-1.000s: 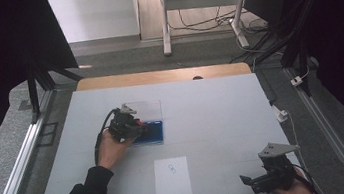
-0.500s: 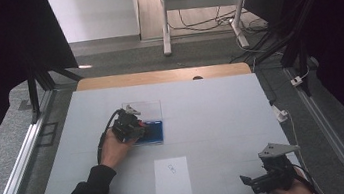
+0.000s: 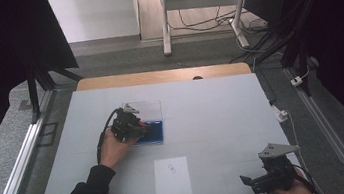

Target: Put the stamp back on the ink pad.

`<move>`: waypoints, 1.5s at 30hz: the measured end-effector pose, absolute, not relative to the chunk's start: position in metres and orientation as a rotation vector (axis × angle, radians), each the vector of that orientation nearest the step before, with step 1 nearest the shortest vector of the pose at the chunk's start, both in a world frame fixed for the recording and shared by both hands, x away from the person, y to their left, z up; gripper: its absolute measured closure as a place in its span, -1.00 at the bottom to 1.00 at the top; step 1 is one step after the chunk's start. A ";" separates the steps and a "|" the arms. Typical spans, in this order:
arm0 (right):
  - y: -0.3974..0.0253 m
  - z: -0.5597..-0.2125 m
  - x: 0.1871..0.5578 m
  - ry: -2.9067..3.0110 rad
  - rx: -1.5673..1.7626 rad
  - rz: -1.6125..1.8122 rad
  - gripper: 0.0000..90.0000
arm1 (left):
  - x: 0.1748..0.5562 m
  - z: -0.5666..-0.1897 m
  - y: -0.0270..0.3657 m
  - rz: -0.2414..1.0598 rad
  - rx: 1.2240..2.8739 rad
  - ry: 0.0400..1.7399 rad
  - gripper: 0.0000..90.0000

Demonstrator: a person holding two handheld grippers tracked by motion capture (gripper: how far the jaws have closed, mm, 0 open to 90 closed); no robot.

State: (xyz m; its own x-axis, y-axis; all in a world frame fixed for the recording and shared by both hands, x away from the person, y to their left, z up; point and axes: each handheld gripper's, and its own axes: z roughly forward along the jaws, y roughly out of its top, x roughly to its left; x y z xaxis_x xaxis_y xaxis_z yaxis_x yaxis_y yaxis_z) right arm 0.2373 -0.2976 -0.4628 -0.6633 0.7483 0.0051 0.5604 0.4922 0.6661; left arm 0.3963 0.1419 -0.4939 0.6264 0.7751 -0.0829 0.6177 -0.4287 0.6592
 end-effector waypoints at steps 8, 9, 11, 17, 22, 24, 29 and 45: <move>-0.298 -0.463 0.237 2.453 1.104 0.945 -1.00 | 0.385 -0.486 0.150 0.239 2.130 1.034 -0.47; -0.298 -0.463 0.237 2.453 1.103 0.946 -1.00 | 0.383 -0.485 0.151 0.237 2.123 1.026 -0.52; -0.298 -0.462 0.237 2.454 1.103 0.945 -1.00 | 0.380 -0.483 0.153 0.227 2.119 1.010 -0.68; -0.298 -0.462 0.237 2.454 1.102 0.944 -1.00 | 0.371 -0.476 0.157 0.179 2.076 0.999 -0.78; -0.298 -0.462 0.236 2.453 1.102 0.943 -1.00 | 0.363 -0.471 0.161 0.144 2.061 0.976 -0.89; -0.298 -0.462 0.236 2.452 1.102 0.944 -1.00 | 0.360 -0.469 0.162 0.138 2.056 0.969 -0.90; -0.297 -0.462 0.236 2.453 1.101 0.944 -1.00 | 0.350 -0.466 0.166 0.139 2.045 0.961 -0.94; -0.297 -0.462 0.237 2.453 1.106 0.946 -1.00 | 0.307 -0.460 0.188 0.136 2.026 0.956 -0.99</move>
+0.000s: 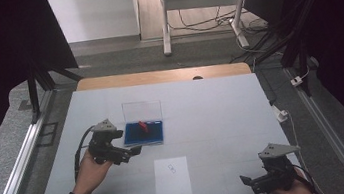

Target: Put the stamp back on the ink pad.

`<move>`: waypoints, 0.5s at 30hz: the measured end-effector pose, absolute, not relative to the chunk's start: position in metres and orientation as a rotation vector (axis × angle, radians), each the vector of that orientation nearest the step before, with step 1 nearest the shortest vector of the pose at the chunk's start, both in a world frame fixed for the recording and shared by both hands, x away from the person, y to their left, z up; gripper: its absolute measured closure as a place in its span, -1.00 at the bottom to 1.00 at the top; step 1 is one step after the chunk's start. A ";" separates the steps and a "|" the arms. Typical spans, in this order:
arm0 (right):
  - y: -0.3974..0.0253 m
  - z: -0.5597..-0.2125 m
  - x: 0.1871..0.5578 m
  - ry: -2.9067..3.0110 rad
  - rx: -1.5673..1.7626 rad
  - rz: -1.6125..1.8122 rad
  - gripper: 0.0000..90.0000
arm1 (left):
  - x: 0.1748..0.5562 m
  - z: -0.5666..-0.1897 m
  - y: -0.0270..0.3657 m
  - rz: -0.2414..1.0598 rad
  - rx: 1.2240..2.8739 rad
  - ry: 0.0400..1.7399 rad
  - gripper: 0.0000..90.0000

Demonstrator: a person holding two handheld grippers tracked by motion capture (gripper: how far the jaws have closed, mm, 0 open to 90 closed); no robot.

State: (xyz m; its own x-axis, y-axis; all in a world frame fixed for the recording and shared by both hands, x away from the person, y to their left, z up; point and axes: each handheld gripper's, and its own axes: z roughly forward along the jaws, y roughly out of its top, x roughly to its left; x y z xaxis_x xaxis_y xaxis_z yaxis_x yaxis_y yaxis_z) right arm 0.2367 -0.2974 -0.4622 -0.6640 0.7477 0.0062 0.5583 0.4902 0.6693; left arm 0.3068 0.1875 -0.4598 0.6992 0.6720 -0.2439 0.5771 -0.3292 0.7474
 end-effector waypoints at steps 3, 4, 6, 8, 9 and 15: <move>-0.297 -0.462 0.237 2.452 1.107 0.948 -1.00 | 0.298 -0.459 0.192 0.139 2.019 0.960 -1.00; -0.298 -0.462 0.237 2.452 1.108 0.949 -1.00 | 0.295 -0.459 0.194 0.140 2.018 0.962 -1.00; -0.298 -0.462 0.237 2.450 1.109 0.949 -1.00 | 0.289 -0.459 0.197 0.140 2.021 0.960 -1.00; -0.298 -0.462 0.237 2.447 1.111 0.951 -1.00 | 0.282 -0.459 0.200 0.144 2.018 0.964 -1.00; -0.298 -0.462 0.237 2.447 1.114 0.952 -1.00 | 0.279 -0.459 0.201 0.145 2.016 0.966 -1.00; -0.299 -0.462 0.237 2.438 1.129 0.957 -1.00 | 0.258 -0.460 0.213 0.165 2.006 0.991 -1.00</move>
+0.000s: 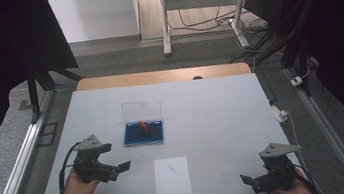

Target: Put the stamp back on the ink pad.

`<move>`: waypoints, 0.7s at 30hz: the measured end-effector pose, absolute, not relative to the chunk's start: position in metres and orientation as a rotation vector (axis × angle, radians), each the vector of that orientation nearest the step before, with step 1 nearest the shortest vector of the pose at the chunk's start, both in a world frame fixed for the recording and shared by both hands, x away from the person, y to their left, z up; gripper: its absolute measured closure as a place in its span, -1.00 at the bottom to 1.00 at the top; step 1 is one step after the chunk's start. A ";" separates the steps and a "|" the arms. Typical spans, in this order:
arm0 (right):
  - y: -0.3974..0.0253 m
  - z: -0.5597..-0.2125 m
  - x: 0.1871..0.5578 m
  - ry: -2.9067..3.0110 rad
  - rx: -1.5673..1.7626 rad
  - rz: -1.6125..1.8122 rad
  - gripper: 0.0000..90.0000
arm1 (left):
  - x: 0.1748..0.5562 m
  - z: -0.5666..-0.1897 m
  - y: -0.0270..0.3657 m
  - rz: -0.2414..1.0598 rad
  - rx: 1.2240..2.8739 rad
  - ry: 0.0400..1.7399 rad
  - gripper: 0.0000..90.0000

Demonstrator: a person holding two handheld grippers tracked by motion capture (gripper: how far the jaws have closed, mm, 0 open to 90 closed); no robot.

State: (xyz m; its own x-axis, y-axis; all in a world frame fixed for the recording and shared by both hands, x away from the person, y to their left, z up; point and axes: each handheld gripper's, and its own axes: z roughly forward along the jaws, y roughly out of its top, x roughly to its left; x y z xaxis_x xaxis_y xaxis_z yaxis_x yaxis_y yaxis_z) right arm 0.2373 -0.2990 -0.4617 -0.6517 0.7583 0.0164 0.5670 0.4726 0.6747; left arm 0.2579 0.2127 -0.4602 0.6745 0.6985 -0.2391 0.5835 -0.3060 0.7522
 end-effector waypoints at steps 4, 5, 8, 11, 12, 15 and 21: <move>-0.300 -0.462 0.237 2.432 1.140 0.964 -1.00 | 0.243 -0.463 0.222 0.186 2.002 1.021 -1.00; -0.300 -0.462 0.238 2.431 1.141 0.965 -1.00 | 0.239 -0.464 0.225 0.193 2.000 1.031 -1.00; -0.300 -0.462 0.238 2.428 1.144 0.967 -1.00 | 0.230 -0.466 0.232 0.198 1.990 1.050 -1.00; -0.300 -0.462 0.237 2.425 1.146 0.969 -1.00 | 0.222 -0.469 0.239 0.209 1.989 1.074 -1.00; -0.300 -0.462 0.238 2.425 1.147 0.969 -1.00 | 0.219 -0.471 0.241 0.216 1.991 1.084 -1.00; -0.300 -0.462 0.237 2.426 1.146 0.969 -1.00 | 0.211 -0.475 0.247 0.226 2.001 1.119 -1.00; -0.299 -0.461 0.237 2.432 1.139 0.959 -1.00 | 0.203 -0.480 0.254 0.233 2.032 1.171 -1.00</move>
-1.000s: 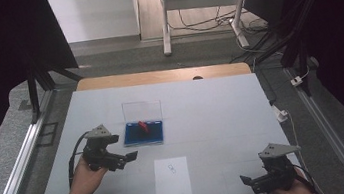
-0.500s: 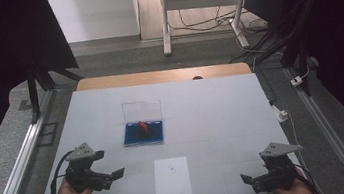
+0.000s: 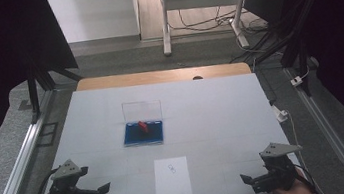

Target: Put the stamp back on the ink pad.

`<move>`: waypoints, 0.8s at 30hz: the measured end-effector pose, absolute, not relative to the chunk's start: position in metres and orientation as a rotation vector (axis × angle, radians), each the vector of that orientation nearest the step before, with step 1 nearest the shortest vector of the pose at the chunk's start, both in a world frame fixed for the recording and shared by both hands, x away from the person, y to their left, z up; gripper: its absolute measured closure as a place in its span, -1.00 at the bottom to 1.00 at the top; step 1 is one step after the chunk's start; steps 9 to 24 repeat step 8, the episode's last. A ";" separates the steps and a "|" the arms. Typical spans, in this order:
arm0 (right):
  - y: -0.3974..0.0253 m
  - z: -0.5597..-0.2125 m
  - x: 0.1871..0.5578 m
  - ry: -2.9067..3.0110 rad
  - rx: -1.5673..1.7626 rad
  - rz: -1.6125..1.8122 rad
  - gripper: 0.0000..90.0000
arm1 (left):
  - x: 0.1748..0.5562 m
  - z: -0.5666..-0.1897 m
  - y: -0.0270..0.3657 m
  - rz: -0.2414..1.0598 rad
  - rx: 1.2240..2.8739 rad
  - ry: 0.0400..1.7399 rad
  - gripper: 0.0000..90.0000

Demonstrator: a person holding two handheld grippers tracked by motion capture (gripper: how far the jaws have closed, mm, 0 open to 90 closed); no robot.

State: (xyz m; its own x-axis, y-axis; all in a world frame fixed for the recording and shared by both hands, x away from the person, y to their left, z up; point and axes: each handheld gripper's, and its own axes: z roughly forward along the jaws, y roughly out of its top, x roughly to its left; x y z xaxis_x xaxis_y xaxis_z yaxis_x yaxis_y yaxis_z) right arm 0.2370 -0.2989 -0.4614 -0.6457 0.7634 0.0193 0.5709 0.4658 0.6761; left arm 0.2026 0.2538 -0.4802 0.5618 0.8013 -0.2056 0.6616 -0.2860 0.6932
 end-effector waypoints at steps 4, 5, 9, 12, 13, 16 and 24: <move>-0.299 -0.461 0.237 2.431 1.138 0.957 -1.00 | 0.200 -0.481 0.250 0.274 2.089 1.185 -1.00; -0.299 -0.461 0.237 2.429 1.139 0.959 -1.00 | 0.200 -0.481 0.250 0.278 2.096 1.184 -1.00; -0.299 -0.462 0.237 2.430 1.137 0.949 -1.00 | 0.202 -0.481 0.250 0.263 2.091 1.190 -1.00; -0.299 -0.462 0.237 2.430 1.137 0.949 -1.00 | 0.202 -0.481 0.250 0.263 2.091 1.190 -1.00; -0.299 -0.462 0.237 2.430 1.137 0.949 -1.00 | 0.202 -0.481 0.250 0.263 2.091 1.190 -1.00; -0.299 -0.462 0.237 2.430 1.137 0.949 -1.00 | 0.202 -0.481 0.250 0.263 2.091 1.190 -1.00; -0.299 -0.462 0.237 2.430 1.137 0.949 -1.00 | 0.202 -0.481 0.250 0.263 2.091 1.190 -1.00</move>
